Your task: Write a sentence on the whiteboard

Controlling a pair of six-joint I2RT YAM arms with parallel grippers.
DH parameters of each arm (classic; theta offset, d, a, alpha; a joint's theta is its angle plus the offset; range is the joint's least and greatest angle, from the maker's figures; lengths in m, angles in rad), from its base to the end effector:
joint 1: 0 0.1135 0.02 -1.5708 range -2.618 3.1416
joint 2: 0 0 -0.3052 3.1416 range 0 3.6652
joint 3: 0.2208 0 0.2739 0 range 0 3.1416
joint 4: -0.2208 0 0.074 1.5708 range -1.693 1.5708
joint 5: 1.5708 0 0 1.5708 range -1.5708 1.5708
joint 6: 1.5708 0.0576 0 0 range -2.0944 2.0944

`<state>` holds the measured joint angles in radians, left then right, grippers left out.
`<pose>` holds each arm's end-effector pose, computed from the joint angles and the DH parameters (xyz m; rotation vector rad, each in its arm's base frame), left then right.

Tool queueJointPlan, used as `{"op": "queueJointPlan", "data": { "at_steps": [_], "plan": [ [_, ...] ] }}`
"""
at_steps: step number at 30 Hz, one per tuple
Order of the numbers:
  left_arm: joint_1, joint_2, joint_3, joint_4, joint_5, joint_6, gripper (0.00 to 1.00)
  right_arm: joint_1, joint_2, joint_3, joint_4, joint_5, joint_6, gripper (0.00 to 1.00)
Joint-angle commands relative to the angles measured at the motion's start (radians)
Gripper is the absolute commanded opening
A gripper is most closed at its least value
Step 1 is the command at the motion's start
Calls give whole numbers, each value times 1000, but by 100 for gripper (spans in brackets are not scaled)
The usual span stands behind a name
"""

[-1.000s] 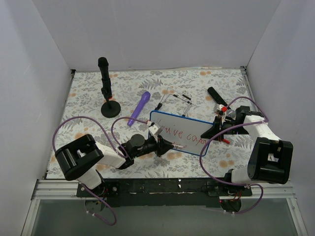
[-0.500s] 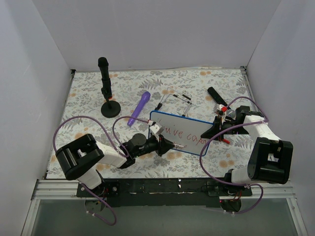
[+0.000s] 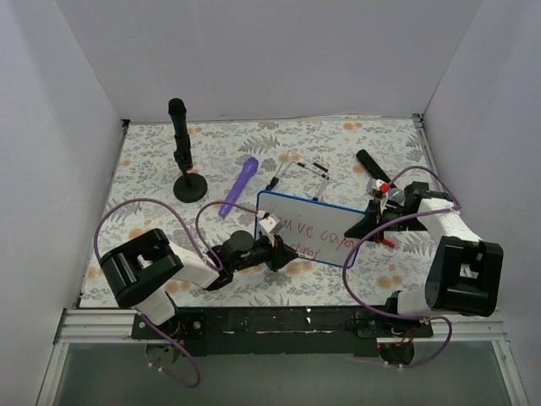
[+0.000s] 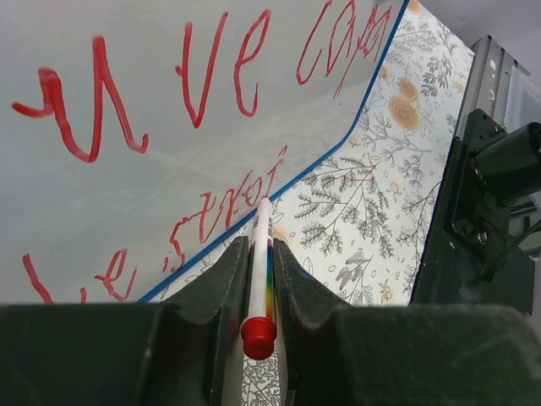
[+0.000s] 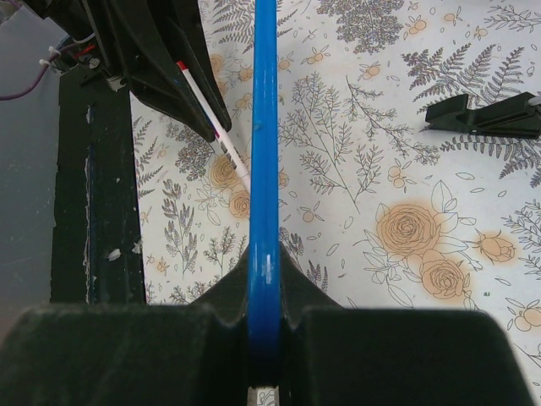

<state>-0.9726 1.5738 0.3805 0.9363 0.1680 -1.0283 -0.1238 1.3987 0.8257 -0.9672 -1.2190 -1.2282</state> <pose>0.1619 -0.2547 0.1591 0.0787 2.1267 -1.4750 0.2326 0.0255 0.2259 -1.1236 1.7808 1.1266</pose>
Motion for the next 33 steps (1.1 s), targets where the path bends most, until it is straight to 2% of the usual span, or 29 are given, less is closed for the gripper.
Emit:
{"op": "queueJointPlan", "data": {
  "at_steps": [1, 17, 33],
  "plan": [
    [5, 5, -18, -8, -25, 20, 0, 7, -12, 1, -7, 115, -8, 1],
    [5, -107, 18, 12, -15, 4, 0, 7, -15, 1, -7, 116, -8, 1],
    [5, -37, 41, 19, 4, 2, 0, 7, -15, 0, -10, 115, -10, 1]
  ]
}}
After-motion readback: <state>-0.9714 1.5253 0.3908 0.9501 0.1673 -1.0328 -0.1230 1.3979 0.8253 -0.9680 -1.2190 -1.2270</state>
